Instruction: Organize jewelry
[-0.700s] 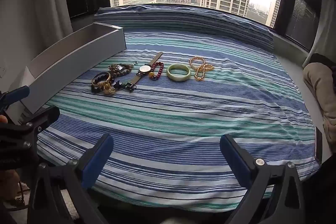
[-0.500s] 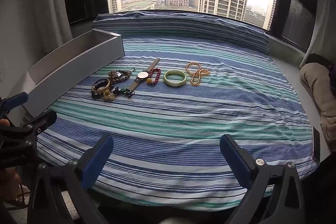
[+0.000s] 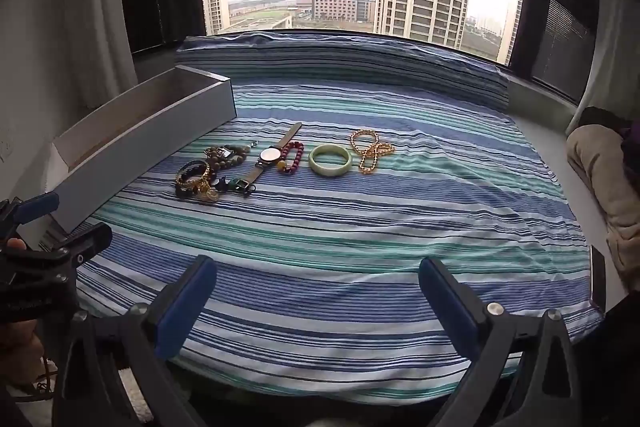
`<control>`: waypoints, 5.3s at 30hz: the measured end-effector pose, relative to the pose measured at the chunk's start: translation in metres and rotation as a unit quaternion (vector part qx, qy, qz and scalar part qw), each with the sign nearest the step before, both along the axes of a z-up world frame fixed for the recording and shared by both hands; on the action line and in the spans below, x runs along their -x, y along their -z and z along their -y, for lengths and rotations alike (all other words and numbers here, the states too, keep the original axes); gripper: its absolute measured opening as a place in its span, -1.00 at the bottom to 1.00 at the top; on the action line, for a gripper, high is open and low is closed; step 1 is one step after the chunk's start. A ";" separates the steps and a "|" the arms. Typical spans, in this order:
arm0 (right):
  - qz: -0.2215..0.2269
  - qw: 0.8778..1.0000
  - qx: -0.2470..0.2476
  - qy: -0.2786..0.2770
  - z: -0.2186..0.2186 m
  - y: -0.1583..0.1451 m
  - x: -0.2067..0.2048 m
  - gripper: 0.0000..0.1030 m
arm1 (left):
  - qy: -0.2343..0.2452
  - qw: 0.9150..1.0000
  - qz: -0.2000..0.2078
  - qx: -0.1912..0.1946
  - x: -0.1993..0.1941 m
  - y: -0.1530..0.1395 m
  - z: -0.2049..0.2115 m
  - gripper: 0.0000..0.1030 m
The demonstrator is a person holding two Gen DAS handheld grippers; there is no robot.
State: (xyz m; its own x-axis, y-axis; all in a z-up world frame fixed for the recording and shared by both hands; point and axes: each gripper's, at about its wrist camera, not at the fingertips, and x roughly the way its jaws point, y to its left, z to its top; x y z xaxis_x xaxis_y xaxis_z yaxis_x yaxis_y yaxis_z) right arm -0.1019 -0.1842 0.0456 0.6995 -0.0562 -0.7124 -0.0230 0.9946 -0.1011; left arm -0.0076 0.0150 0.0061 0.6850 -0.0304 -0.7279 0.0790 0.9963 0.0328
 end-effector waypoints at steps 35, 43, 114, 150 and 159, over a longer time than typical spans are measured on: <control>-0.014 1.000 0.000 0.009 0.002 0.008 0.000 1.00 | 0.001 1.000 -0.012 -0.009 0.001 0.006 0.005 1.00; -0.015 1.000 0.001 0.010 0.002 0.008 -0.001 1.00 | 0.001 1.000 -0.011 -0.008 0.002 0.006 0.003 0.99; -0.027 1.000 0.011 0.010 -0.001 0.018 -0.009 1.00 | -0.012 0.999 -0.046 0.022 -0.009 0.022 -0.004 0.99; -0.140 0.989 -0.047 0.006 0.024 0.076 -0.086 1.00 | 0.005 0.976 -0.212 0.043 -0.147 0.081 -0.051 0.99; -0.177 0.980 -0.084 0.036 0.050 0.080 -0.136 1.00 | 0.005 0.955 -0.294 0.021 -0.243 0.112 -0.058 0.99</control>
State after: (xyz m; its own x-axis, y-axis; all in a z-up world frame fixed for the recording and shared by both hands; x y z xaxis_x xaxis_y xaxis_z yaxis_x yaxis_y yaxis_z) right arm 0.0339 -0.2347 -0.0342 0.4051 0.0428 -0.9133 0.0438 0.9969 0.0661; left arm 0.2359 0.0731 -0.1061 0.1569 -0.0732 -0.9849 0.0807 0.9949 -0.0611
